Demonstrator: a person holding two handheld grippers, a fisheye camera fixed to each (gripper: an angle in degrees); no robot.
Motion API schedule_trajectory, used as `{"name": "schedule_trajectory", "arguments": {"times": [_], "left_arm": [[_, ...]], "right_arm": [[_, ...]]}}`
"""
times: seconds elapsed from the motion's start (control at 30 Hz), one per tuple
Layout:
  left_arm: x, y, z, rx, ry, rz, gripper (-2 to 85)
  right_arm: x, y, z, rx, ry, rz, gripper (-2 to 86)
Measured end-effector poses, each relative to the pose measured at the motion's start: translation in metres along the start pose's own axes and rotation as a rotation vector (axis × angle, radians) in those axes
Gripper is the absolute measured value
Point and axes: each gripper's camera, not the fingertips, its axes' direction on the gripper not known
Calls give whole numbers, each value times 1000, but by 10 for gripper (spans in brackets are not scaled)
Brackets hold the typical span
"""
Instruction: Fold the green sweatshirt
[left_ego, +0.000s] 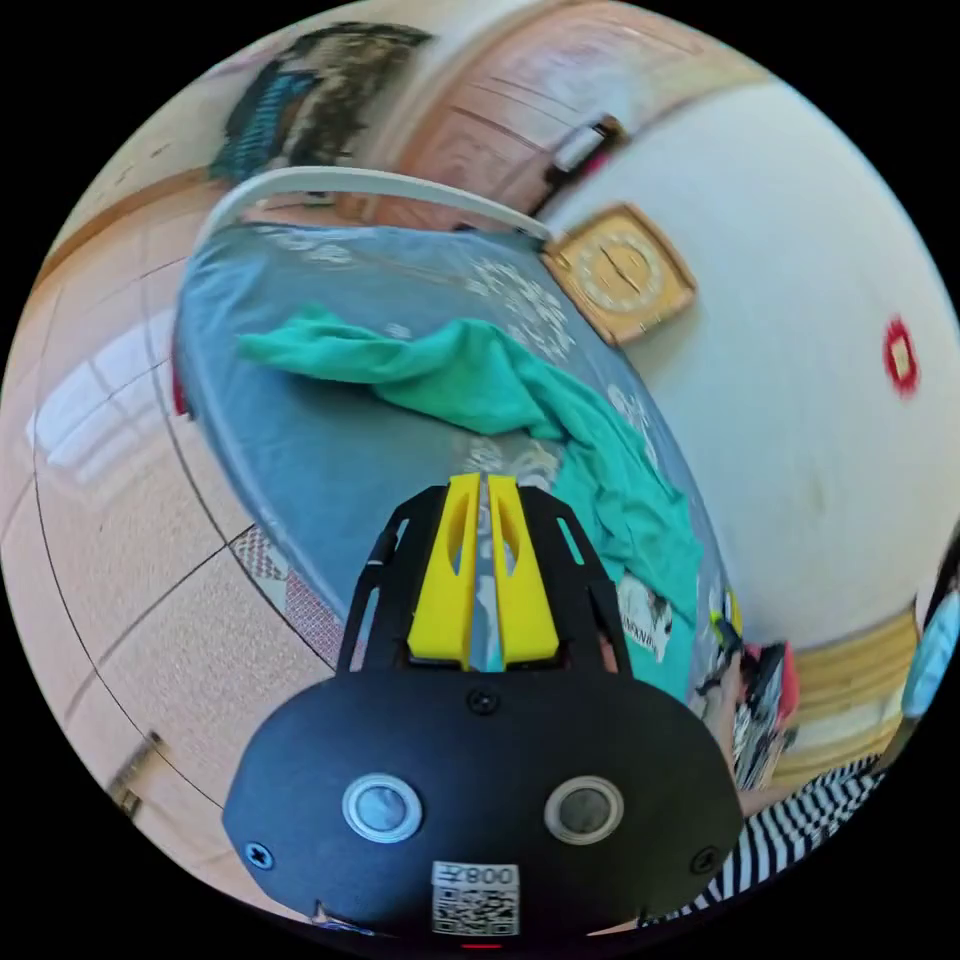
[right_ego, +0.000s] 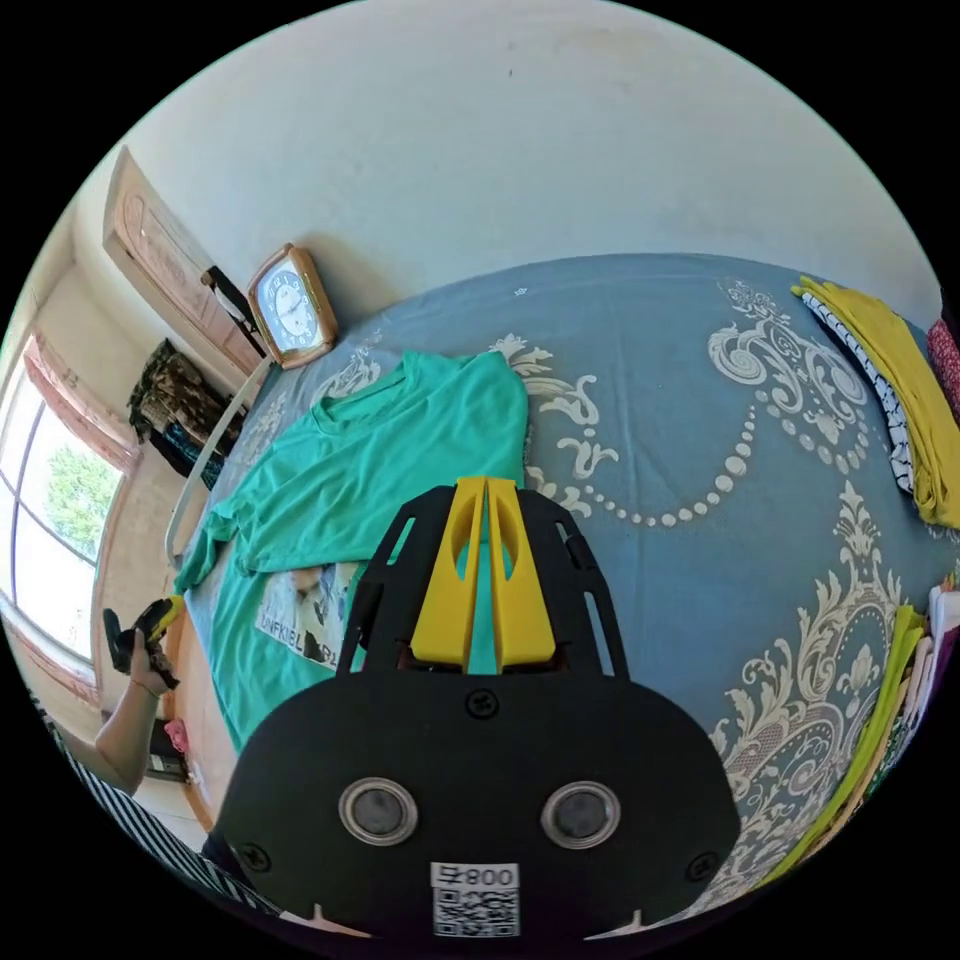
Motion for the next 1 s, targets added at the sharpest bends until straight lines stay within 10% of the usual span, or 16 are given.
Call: {"name": "schedule_trajectory", "arguments": {"times": [0.33, 0.67, 1.0], "left_arm": [[-174, -27, -126, 148, 277, -472, 48], [-166, -12, -214, 161, 511, -256, 15], [-167, 70, -238, 100, 741, -342, 15]], "right_arm": [[-34, 6, 41, -165, -286, -120, 5], [-216, 42, 141, -546, -718, -467, 65], [-245, 53, 226, -757, -1041, -109, 85]]}}
